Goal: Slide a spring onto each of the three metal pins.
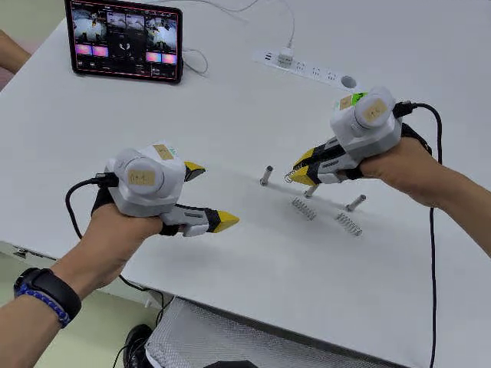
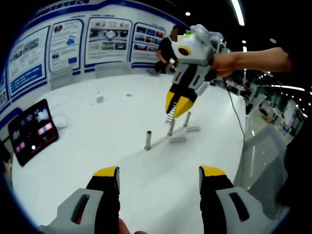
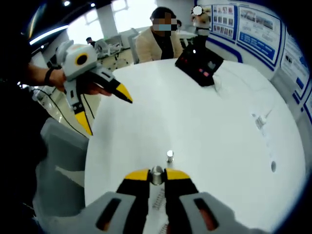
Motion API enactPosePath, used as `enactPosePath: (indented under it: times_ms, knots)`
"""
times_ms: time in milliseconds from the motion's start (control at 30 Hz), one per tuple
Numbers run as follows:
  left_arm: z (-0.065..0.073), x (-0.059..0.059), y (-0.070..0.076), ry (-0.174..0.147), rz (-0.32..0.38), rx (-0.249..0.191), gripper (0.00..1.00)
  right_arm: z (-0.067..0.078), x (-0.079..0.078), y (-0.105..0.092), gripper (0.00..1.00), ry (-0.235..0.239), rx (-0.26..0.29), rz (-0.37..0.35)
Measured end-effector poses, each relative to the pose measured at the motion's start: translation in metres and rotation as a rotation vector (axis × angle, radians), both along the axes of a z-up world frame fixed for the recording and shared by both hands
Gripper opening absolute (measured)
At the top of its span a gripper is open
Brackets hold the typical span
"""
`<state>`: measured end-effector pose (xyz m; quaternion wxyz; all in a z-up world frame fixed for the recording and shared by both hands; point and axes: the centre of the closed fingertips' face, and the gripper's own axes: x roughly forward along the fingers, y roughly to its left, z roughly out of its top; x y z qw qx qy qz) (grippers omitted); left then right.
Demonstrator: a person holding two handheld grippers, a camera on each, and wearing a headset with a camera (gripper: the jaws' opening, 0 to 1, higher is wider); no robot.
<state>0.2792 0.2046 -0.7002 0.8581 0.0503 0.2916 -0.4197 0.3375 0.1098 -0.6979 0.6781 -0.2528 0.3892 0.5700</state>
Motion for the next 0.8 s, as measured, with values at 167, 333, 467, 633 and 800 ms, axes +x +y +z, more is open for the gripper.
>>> enactPosePath:
  times_ms: [167, 333, 467, 633, 800]
  knots:
    - [-0.001, 0.000, 0.003, 0.003, 0.010, 0.002, 0.69, -0.003, 0.009, 0.004, 0.12, -0.007, -0.008, 0.001]
    - [-0.001, 0.001, 0.005, 0.004, 0.017, 0.002, 0.70, -0.007, 0.015, 0.008, 0.12, -0.011, -0.013, -0.003]
    - [-0.002, 0.001, 0.008, 0.007, 0.020, 0.002, 0.70, -0.010, 0.016, 0.014, 0.12, -0.005, -0.014, 0.005]
    - [-0.002, 0.001, 0.013, 0.010, 0.028, 0.000, 0.70, -0.015, 0.018, 0.018, 0.12, -0.002, -0.016, 0.010]
    - [-0.004, 0.000, 0.016, 0.017, 0.030, 0.000, 0.70, -0.020, 0.020, 0.022, 0.12, -0.005, -0.025, 0.013]
